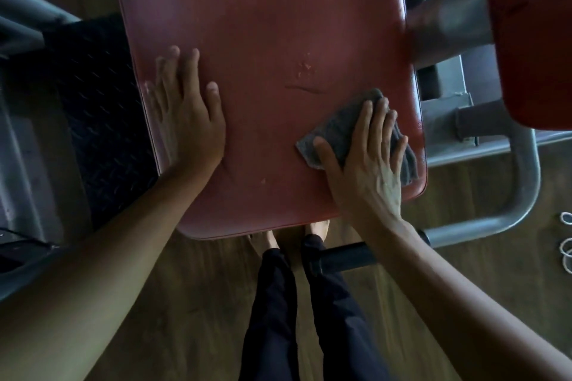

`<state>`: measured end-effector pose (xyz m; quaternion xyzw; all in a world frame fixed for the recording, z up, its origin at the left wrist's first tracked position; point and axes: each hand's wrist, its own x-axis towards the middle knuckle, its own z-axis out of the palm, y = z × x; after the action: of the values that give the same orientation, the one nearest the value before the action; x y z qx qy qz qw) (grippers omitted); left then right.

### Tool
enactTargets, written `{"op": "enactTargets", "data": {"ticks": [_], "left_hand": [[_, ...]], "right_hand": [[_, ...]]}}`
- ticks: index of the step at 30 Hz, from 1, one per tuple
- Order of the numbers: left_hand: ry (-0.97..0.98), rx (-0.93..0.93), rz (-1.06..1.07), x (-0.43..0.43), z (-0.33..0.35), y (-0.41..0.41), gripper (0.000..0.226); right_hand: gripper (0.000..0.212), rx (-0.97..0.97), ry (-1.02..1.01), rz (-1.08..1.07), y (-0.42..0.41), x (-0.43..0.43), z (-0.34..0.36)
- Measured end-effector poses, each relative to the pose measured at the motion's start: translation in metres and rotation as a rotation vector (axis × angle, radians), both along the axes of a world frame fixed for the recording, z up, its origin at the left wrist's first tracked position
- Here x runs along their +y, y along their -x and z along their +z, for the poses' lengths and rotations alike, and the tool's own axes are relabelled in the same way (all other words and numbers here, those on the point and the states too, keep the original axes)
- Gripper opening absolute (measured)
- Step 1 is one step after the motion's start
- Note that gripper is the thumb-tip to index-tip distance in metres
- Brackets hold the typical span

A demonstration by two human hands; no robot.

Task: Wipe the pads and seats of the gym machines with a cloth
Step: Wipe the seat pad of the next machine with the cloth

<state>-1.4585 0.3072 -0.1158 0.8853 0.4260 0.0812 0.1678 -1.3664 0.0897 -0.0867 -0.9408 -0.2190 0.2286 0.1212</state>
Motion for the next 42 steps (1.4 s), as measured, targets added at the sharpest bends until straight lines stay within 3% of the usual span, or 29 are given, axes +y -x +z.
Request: {"op": "enactTargets", "data": {"ticks": [5, 11, 14, 20, 27, 30, 34, 42], "left_hand": [[-0.058, 0.092, 0.013, -0.001, -0.01, -0.005, 0.054], [-0.103, 0.108, 0.021, -0.002, -0.013, -0.005, 0.053], [-0.082, 0.104, 0.022, -0.002, -0.011, -0.005, 0.053], [-0.081, 0.112, 0.023, -0.002, -0.01, -0.006, 0.053], [-0.1, 0.105, 0.028, -0.003, -0.011, -0.007, 0.052], [-0.1, 0.105, 0.029, -0.003, -0.012, -0.007, 0.053], [-0.096, 0.12, 0.035, -0.003, -0.011, -0.008, 0.053], [-0.102, 0.113, 0.033, -0.003, -0.012, -0.007, 0.052]], "right_hand": [[0.086, -0.062, 0.03, -0.127, -0.003, 0.034, -0.014], [0.069, -0.068, 0.042, 0.214, 0.023, -0.002, -0.011], [0.065, -0.041, 0.097, 0.216, 0.009, -0.005, -0.006], [0.077, 0.041, 0.053, 0.015, -0.032, 0.073, -0.002], [0.073, 0.099, 0.083, 0.223, -0.05, 0.047, 0.01], [0.074, 0.112, 0.06, 0.17, -0.051, 0.057, 0.002], [0.064, -0.124, 0.019, -0.006, -0.034, 0.081, -0.019], [0.057, -0.159, -0.009, 0.357, -0.011, 0.015, -0.021]]}}
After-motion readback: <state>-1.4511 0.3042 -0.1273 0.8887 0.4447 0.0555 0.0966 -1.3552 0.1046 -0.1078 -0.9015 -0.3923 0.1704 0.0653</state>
